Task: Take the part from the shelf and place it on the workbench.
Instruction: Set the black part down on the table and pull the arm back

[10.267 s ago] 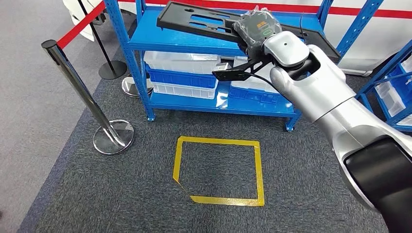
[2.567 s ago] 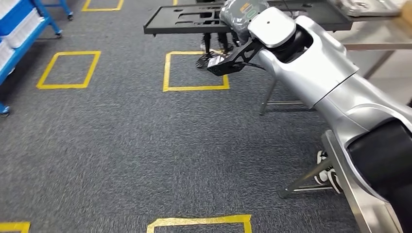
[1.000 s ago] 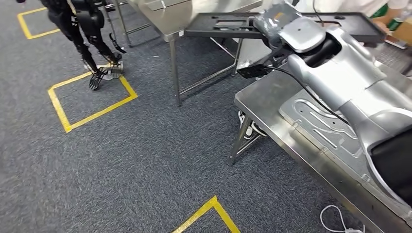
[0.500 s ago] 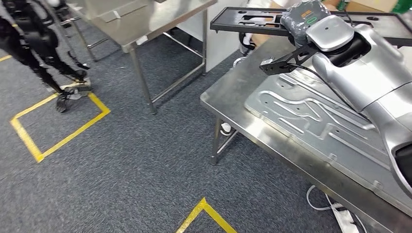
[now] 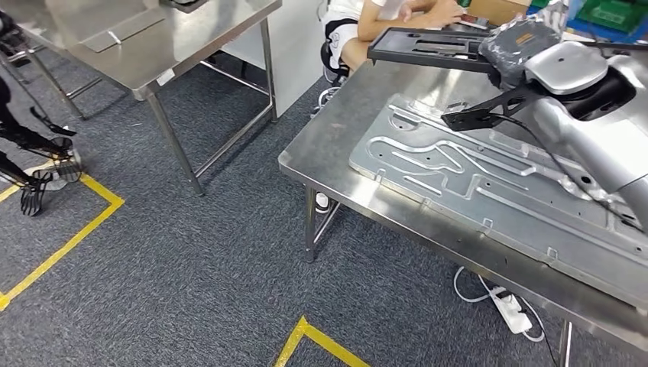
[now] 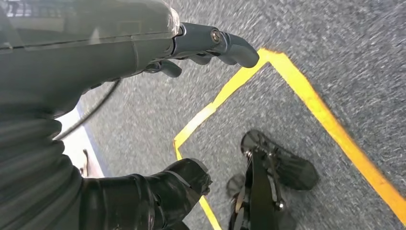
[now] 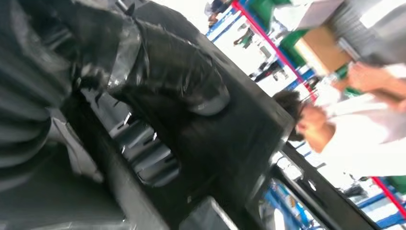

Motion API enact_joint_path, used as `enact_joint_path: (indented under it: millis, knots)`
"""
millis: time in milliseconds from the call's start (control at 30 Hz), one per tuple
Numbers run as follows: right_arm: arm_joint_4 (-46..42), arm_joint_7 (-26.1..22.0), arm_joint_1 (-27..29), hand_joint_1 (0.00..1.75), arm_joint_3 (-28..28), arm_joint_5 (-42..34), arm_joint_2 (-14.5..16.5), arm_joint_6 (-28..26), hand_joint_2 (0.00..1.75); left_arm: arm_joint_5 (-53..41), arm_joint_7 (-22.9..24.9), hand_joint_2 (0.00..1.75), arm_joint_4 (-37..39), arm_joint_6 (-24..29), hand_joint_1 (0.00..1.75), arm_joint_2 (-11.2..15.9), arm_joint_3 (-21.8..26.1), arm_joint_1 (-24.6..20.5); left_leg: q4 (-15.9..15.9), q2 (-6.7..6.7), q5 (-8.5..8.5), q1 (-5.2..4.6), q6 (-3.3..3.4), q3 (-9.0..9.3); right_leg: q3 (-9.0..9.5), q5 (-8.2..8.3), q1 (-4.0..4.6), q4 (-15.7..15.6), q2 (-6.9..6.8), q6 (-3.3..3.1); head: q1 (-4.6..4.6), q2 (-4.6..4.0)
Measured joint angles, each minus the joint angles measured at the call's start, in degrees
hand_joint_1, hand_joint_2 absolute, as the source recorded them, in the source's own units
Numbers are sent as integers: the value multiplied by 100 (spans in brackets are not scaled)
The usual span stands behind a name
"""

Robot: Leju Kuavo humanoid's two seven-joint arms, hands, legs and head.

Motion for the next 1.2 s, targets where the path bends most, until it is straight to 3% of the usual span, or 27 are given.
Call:
enact_joint_path:
  millis: [67, 133, 200, 300, 367, 433, 500, 533, 567, 600, 667, 733, 833, 900, 1000, 1033, 1067, 1100, 1133, 1200]
  knots:
    - [-132, 26, 119, 175, 0, -35, -148, 1, 175, -26, 1, 175, 0, 12, 0, 0, -2, 10, 4, 84, -32, 3, -2, 22, -136, 52, -63, 181, -76, 49, 1, 1]
    - [-278, 43, 202, 175, 0, -65, -325, 10, 175, -58, 5, 175, 0, 26, 0, -4, -4, 9, 6, 146, -72, 5, -19, 63, 140, 432, -101, -448, -123, 64, 2, 1]
    - [-422, 33, 235, 175, 0, -92, -501, 21, 175, -84, 9, 175, 0, 36, 0, -11, -7, 9, -7, 185, -105, -6, -59, 98, 489, 648, -71, -1116, -178, 37, 1, 1]
    - [-590, 26, 282, 175, 0, -125, -723, 41, 175, -106, 10, 175, 0, 48, 0, -20, -9, 6, -47, 223, -130, -12, -148, 142, 611, 621, -3, -1315, -170, -49, -1, 2]
    - [-715, 48, 320, 175, 0, -148, -840, 69, 175, -124, 10, 175, 0, 55, 0, -25, -13, 6, 19, 193, -209, -5, -208, 143, 670, 615, -31, -1364, -145, -118, -5, 1]
    - [-833, 74, 347, 175, 0, -173, -930, 98, 175, -139, 10, 175, 0, 63, 0, -26, -20, 12, 474, 99, -451, -1, -232, -67, 740, 607, -53, -1414, -130, -193, -10, 1]
    - [-919, 96, 406, 175, 0, -213, -1018, 125, 175, -161, 11, 175, 0, 71, 0, -27, -31, 29, 1244, 38, -740, -5, -229, -483, 765, 574, -23, -1402, -105, -250, -11, 2]
    - [-966, 106, 459, 175, 0, -244, -1067, 137, 175, -171, 12, 175, 0, 73, 0, -28, -35, 41, 1515, 30, -782, -6, -226, -653, 772, 554, -7, -1387, -81, -268, -11, 1]
    - [-1014, 114, 517, 175, 0, -275, -1114, 146, 175, -178, 13, 175, 0, 73, 0, -28, -39, 52, 1588, 28, -715, -9, -216, -733, 780, 535, 9, -1369, -51, -278, -11, 1]
    - [-1061, 120, 571, 175, 0, -303, -1163, 151, 175, -181, 13, 175, 0, 75, 0, -26, -42, 59, 1426, 26, -541, -12, -197, -700, 789, 513, 19, -1347, -20, -278, -11, 0]
    - [-1135, 128, 645, 175, 0, -333, -1250, 153, 175, -183, 13, 175, 0, 80, 0, -12, -48, 66, 706, 1, -122, -36, -139, -409, 799, 459, 35, -1290, 27, -255, -11, 1]
    - [-1176, 134, 683, 175, 0, -362, -1354, 153, 175, -183, 11, 175, 0, 83, 0, 2, -51, 65, 185, -34, 47, -59, -94, -186, 780, 414, 49, -1230, 51, -208, -8, 1]
    - [-1255, 141, 793, 175, -2, -452, -1523, 146, 175, -181, 0, 175, 0, 83, 0, -1, -52, 51, 54, -37, 51, -68, -42, -121, 773, 398, 27, -1231, 58, -124, -10, 1]
    - [-1320, 145, 865, 175, -11, -521, -1653, 134, 175, -176, -9, 175, 0, 81, 0, -7, -54, 44, -26, -19, 84, -39, 10, -69, 715, 270, 11, -1075, 27, -70, -7, 1]
    - [-1366, 169, 948, 175, -23, -602, -1801, 101, 175, -162, -20, 175, 0, 76, 0, -9, -54, 54, -67, -4, 91, -23, 41, -35, 260, -177, -44, -129, -33, 30, -4, 1]
    - [-1371, 184, 1006, 175, -26, -640, -1838, 76, 175, -157, -25, 175, 0, 71, 0, -9, -54, 56, -66, -1, 84, -20, 40, -29, 111, -247, -69, 145, -40, 60, -4, 1]
    - [-1374, 201, 1078, 175, -31, -684, -1873, 49, 175, -153, -32, 175, 0, 63, 0, -9, -54, 56, -65, 2, 73, -15, 37, -19, 53, -205, -94, 223, -48, 84, -4, 1]
    - [-1380, 219, 1158, 175, -46, -725, -1909, 15, 175, -149, -40, 175, 0, 52, 0, -10, -54, 55, -64, 4, 62, -8, 27, -4, 106, -58, -119, 78, -62, 104, -4, 1]
    - [-1389, 233, 1232, 175, -72, -755, -1949, -20, 175, -148, -49, 175, 0, 43, 0, -13, -54, 54, -61, 3, 46, -3, 11, 14, 270, 166, -141, -281, -83, 117, -4, 1]
    - [-1410, 251, 1360, 175, -153, -783, -2036, -105, 175, -145, -77, 175, 0, 37, 0, -18, -54, 54, -56, -1, 16, -8, -36, 39, 636, 459, -141, -1033, -128, 113, -5, 1]
